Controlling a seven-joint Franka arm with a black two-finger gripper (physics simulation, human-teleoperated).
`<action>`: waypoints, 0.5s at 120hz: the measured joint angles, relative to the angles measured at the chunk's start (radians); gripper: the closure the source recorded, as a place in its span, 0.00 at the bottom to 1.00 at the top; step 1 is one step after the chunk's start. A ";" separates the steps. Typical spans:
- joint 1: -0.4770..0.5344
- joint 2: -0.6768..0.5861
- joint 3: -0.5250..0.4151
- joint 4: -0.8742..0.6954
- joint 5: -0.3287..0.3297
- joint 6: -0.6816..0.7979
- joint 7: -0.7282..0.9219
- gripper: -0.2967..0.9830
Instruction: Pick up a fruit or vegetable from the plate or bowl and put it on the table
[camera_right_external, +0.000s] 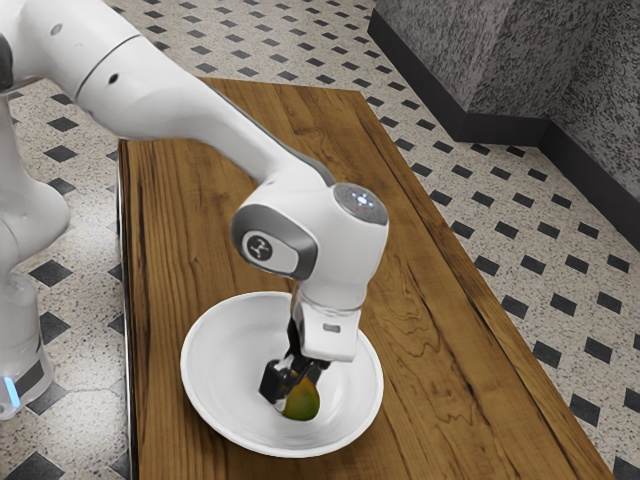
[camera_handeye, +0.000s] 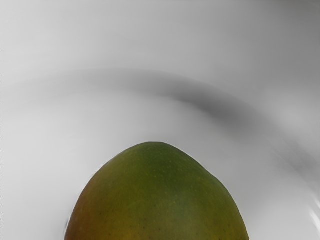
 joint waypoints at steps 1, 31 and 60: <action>0.000 0.001 0.000 0.000 0.000 0.000 0.000 0.39; 0.002 -0.007 0.006 0.004 0.015 0.016 -0.008 0.62; 0.005 -0.059 0.027 0.014 0.036 0.021 -0.026 0.67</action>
